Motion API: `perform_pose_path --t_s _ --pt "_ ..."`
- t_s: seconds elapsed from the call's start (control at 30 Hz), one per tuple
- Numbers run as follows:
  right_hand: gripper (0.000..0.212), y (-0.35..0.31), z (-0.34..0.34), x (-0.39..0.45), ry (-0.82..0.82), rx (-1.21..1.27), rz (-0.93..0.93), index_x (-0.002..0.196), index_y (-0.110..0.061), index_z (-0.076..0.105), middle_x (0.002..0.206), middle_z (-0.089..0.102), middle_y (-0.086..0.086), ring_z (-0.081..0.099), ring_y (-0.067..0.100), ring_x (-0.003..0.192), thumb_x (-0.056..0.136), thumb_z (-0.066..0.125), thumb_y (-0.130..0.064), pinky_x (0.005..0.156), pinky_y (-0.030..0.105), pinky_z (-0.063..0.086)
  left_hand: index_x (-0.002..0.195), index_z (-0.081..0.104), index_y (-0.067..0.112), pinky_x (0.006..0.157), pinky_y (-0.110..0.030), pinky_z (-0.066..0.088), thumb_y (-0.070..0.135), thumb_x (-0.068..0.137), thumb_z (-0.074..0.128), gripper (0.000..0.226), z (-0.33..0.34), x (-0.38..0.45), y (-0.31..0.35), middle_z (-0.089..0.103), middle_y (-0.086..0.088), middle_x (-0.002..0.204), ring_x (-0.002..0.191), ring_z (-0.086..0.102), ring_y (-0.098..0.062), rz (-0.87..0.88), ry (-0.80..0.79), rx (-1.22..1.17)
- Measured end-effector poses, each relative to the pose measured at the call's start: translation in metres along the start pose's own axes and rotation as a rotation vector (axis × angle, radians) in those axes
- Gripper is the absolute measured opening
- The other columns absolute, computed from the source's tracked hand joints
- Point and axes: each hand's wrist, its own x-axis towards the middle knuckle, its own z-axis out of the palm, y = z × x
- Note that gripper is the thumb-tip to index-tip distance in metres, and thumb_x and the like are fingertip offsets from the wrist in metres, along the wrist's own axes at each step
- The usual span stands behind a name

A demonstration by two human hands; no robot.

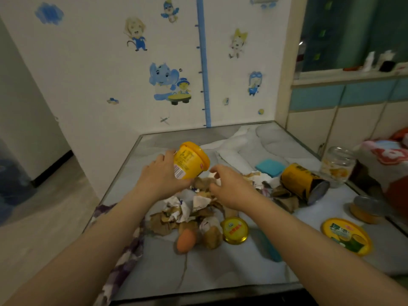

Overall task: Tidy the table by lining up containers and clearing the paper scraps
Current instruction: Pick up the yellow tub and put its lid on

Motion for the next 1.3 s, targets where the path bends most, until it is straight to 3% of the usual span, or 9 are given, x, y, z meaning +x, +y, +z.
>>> perform_pose_path --t_s 0.17,0.33,0.47,0.67,0.83,0.97,1.13,1.3 --pt "0.029 0.028 -0.034 -0.033 0.119 -0.179 0.081 0.115 -0.013 0.054 0.12 0.052 0.011 0.051 0.03 0.113 0.093 0.049 -0.03 0.092 0.042 0.045 0.139 0.033 0.03 0.091 -0.047 0.05 0.074 0.055 0.068 0.1 0.007 -0.017 0.061 0.051 -0.005 0.13 0.114 0.055 -0.028 0.131 -0.06 -0.147" --pt "0.026 0.084 -0.075 -0.077 0.12 -0.299 0.255 0.103 -0.01 0.057 0.113 0.057 0.015 0.055 0.035 0.109 0.093 0.051 -0.034 0.082 0.039 0.046 0.139 0.034 0.029 0.093 -0.044 0.048 0.07 0.059 0.069 0.096 0.03 -0.036 0.117 0.051 -0.006 0.13 0.116 0.054 -0.029 0.233 -0.099 -0.148" --pt "0.047 0.123 -0.098 -0.106 0.03 -0.377 0.484 0.134 -0.008 0.047 0.136 0.049 0.016 0.051 0.036 0.119 0.094 0.047 -0.034 0.096 0.043 0.046 0.144 0.023 0.031 0.095 -0.046 0.046 0.066 0.065 0.068 0.097 0.044 -0.052 0.167 0.045 -0.006 0.132 0.118 0.049 -0.029 0.34 -0.16 -0.046" --pt "0.052 0.167 -0.107 -0.128 -0.135 -0.481 0.581 0.139 -0.01 0.037 0.142 0.039 0.017 0.043 0.035 0.127 0.096 0.048 -0.036 0.097 0.043 0.041 0.146 0.021 0.032 0.096 -0.045 0.044 0.066 0.067 0.066 0.097 0.057 -0.061 0.213 0.044 -0.005 0.128 0.117 0.049 -0.027 0.437 -0.178 0.058" --pt "0.08 0.198 -0.093 -0.123 -0.28 -0.482 0.711 0.15 -0.007 0.014 0.151 0.027 0.02 0.034 0.038 0.136 0.092 0.052 -0.045 0.107 0.044 0.036 0.145 0.02 0.034 0.098 -0.047 0.043 0.071 0.066 0.063 0.097 0.064 -0.057 0.225 0.046 -0.003 0.125 0.115 0.049 -0.026 0.453 -0.177 0.077" --pt "0.094 0.207 -0.085 -0.114 -0.311 -0.399 0.753 0.152 -0.013 0.008 0.154 0.021 0.018 0.027 0.039 0.14 0.086 0.057 -0.057 0.107 0.049 0.036 0.145 0.02 0.035 0.098 -0.045 0.043 0.07 0.066 0.064 0.096 0.068 -0.052 0.223 0.045 -0.002 0.126 0.114 0.049 -0.024 0.45 -0.19 0.054" --pt "0.083 0.212 -0.079 -0.104 -0.271 -0.429 0.722 0.149 -0.012 0.019 0.151 0.023 0.016 0.025 0.037 0.138 0.087 0.058 -0.052 0.107 0.05 0.035 0.145 0.02 0.036 0.099 -0.043 0.042 0.069 0.067 0.065 0.096 0.069 -0.051 0.218 0.044 -0.001 0.128 0.117 0.048 -0.023 0.446 -0.17 0.037" --pt "0.076 0.201 -0.098 -0.109 -0.106 -0.427 0.62 0.142 -0.009 0.034 0.143 0.036 0.017 0.036 0.036 0.131 0.085 0.058 -0.053 0.102 0.046 0.038 0.145 0.021 0.036 0.096 -0.042 0.044 0.069 0.065 0.065 0.097 0.067 -0.048 0.209 0.044 0.0 0.126 0.114 0.048 -0.022 0.454 -0.165 -0.018"
